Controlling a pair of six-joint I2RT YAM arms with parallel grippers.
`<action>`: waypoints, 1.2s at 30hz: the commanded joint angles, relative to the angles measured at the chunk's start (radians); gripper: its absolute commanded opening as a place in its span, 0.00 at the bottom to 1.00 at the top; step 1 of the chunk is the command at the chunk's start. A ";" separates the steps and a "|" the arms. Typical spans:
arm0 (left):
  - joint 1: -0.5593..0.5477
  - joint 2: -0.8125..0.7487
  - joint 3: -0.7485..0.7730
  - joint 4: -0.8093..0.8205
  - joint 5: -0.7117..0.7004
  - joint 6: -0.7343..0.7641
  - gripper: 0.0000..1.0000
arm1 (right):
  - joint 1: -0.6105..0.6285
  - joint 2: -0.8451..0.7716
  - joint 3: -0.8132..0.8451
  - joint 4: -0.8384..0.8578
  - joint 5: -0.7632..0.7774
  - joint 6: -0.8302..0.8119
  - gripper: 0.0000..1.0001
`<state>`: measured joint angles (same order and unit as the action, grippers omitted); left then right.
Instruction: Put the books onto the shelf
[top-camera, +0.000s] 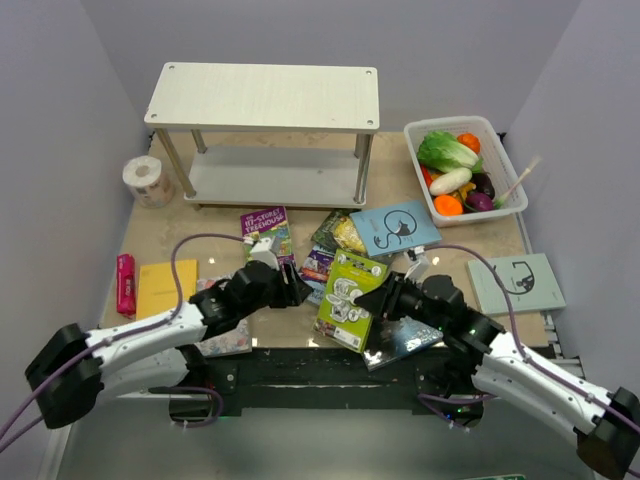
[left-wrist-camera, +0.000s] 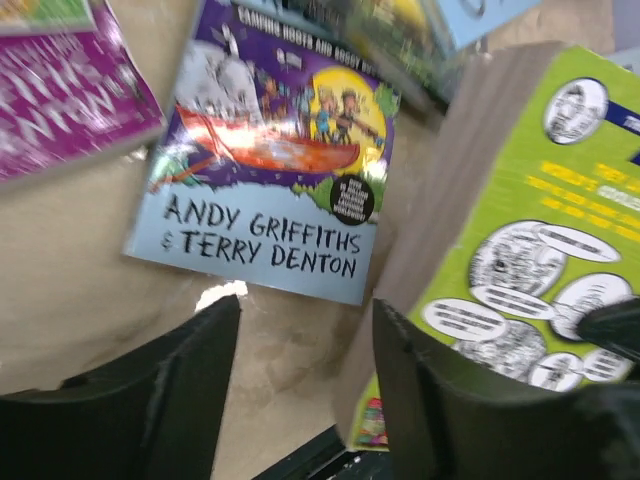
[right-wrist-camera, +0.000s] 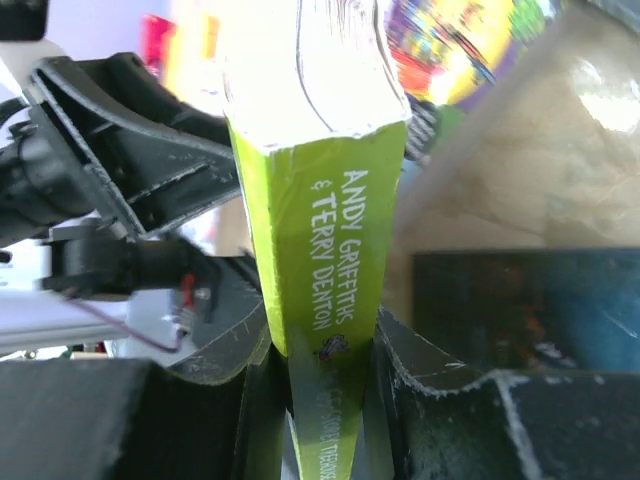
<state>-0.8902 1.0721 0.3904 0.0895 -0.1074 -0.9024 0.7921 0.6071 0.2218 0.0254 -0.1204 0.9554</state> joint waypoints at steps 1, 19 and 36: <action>0.010 -0.232 0.178 -0.384 -0.248 0.048 0.65 | -0.001 -0.084 0.275 -0.214 0.027 -0.079 0.00; 0.014 -0.569 0.234 -0.608 -0.466 -0.029 0.61 | -0.001 0.589 1.250 0.248 0.408 0.084 0.00; 0.014 -0.540 0.246 -0.605 -0.489 -0.004 0.59 | -0.042 1.129 1.673 0.090 0.720 0.534 0.00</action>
<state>-0.8783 0.5198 0.6144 -0.5446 -0.5613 -0.9142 0.7403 1.7199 1.8343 0.0654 0.5327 1.3159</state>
